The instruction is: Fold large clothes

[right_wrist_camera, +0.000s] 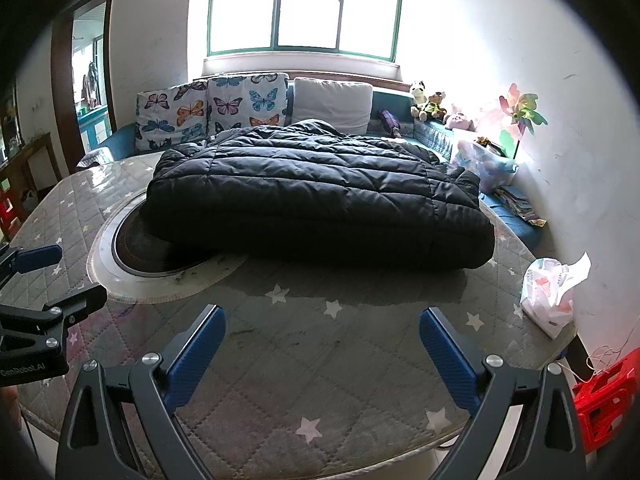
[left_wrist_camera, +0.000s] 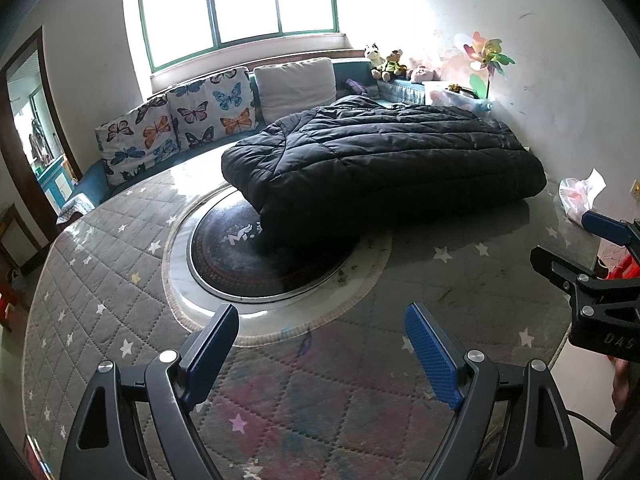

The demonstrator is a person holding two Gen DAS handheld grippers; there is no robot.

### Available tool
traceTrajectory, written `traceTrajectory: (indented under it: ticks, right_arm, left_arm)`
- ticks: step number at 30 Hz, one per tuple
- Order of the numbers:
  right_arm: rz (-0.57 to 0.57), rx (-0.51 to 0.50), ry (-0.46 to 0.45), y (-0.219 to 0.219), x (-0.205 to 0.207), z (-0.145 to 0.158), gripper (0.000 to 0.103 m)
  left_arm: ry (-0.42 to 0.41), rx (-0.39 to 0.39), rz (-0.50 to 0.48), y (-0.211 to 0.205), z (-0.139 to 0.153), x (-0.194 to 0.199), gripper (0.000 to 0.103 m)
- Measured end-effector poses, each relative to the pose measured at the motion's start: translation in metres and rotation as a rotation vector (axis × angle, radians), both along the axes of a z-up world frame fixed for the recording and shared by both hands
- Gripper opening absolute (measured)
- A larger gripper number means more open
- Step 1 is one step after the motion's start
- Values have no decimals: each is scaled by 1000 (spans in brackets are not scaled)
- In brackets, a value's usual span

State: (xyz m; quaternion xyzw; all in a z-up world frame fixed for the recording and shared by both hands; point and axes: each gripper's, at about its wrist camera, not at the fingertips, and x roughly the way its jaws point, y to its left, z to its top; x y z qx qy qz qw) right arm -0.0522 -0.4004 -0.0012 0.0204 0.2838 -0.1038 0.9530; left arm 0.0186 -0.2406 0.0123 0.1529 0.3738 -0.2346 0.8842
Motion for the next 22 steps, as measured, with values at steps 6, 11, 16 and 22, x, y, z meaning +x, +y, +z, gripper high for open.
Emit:
traceTrajectory:
  ticks: [6,11,16,22]
  right_arm:
    - [0,2,1,-1,-1,-1,103]
    - [0,5,0,-1,-1,-1,103]
    - [4,3,2,-1,-1,-1,103]
    - [3,5,1,0,-2,-1,103]
  left_arm:
    - [1,-1,-2,-1,0,-1,91]
    - [1,-2,-3,-1,1,-2,91]
    - [2,-7,-5,-1,1,-3,91]
    - [3,-14,-5,-1,1,-4,91]
